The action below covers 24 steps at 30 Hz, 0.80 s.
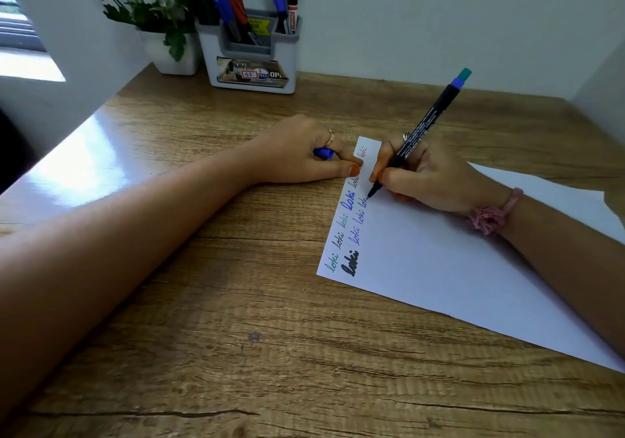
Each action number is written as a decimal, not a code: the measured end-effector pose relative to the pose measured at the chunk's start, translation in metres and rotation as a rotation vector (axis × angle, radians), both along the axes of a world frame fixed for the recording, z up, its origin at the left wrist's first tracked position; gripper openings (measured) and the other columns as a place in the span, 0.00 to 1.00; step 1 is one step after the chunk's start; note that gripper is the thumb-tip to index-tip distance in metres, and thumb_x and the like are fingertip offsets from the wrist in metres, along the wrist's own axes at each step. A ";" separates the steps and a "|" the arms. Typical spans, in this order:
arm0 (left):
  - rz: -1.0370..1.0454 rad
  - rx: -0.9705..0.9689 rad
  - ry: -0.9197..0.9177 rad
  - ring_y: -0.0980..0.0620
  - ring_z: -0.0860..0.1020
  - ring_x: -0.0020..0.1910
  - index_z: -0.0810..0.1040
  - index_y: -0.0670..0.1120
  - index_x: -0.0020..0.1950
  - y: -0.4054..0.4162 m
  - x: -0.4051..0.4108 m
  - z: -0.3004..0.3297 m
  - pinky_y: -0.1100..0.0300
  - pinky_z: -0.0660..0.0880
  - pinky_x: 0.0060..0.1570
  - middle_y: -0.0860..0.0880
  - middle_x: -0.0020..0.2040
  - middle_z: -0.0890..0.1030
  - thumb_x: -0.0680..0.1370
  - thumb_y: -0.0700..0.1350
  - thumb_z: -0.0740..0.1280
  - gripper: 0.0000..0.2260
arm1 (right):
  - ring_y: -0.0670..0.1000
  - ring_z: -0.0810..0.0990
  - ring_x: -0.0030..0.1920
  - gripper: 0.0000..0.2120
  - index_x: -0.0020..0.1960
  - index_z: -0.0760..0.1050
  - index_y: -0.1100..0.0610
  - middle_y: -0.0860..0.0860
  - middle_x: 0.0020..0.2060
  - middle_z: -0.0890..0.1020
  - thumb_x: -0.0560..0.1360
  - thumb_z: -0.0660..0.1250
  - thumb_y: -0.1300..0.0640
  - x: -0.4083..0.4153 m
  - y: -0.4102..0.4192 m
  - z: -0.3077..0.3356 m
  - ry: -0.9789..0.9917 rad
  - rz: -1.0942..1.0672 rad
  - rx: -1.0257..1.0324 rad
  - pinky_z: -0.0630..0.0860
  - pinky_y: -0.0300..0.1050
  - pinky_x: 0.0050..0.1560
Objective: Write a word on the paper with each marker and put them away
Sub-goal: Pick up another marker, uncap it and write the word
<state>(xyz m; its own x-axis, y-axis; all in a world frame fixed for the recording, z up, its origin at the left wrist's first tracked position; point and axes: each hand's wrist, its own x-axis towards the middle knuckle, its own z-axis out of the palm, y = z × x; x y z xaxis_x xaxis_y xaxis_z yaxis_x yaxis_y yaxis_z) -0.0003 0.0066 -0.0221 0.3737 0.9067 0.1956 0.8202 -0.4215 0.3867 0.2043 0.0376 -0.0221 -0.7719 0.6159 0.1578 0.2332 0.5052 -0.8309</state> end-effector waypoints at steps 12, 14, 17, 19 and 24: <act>0.016 -0.008 -0.020 0.64 0.72 0.29 0.80 0.53 0.58 0.001 -0.001 -0.001 0.73 0.65 0.29 0.63 0.27 0.71 0.75 0.55 0.65 0.14 | 0.41 0.71 0.23 0.05 0.38 0.75 0.55 0.42 0.22 0.76 0.67 0.62 0.63 0.000 0.000 -0.002 0.022 -0.047 -0.012 0.67 0.30 0.27; 0.013 -0.009 -0.021 0.66 0.72 0.29 0.80 0.53 0.58 0.000 0.000 0.000 0.74 0.64 0.29 0.62 0.27 0.74 0.75 0.54 0.65 0.14 | 0.41 0.71 0.23 0.06 0.39 0.76 0.55 0.42 0.23 0.77 0.67 0.62 0.63 -0.001 0.001 -0.002 0.011 -0.038 -0.003 0.67 0.30 0.27; 0.013 -0.017 -0.025 0.71 0.71 0.28 0.80 0.50 0.58 0.000 0.000 0.001 0.76 0.64 0.29 0.67 0.24 0.70 0.75 0.51 0.66 0.13 | 0.41 0.71 0.23 0.05 0.39 0.76 0.55 0.42 0.22 0.76 0.67 0.62 0.63 -0.001 0.002 -0.003 0.012 -0.043 0.005 0.67 0.31 0.27; 0.013 -0.018 -0.019 0.72 0.71 0.28 0.80 0.50 0.58 0.000 0.000 0.000 0.77 0.65 0.29 0.68 0.23 0.68 0.76 0.51 0.66 0.13 | 0.42 0.71 0.23 0.06 0.39 0.76 0.55 0.42 0.23 0.77 0.67 0.62 0.63 -0.001 0.002 -0.003 0.017 -0.041 0.006 0.67 0.31 0.26; 0.018 -0.013 -0.011 0.69 0.71 0.29 0.80 0.52 0.58 -0.001 0.000 0.000 0.75 0.64 0.29 0.65 0.25 0.69 0.75 0.53 0.66 0.13 | 0.42 0.71 0.23 0.05 0.39 0.76 0.55 0.43 0.23 0.76 0.68 0.63 0.62 0.000 0.003 -0.002 0.016 -0.021 -0.005 0.67 0.32 0.25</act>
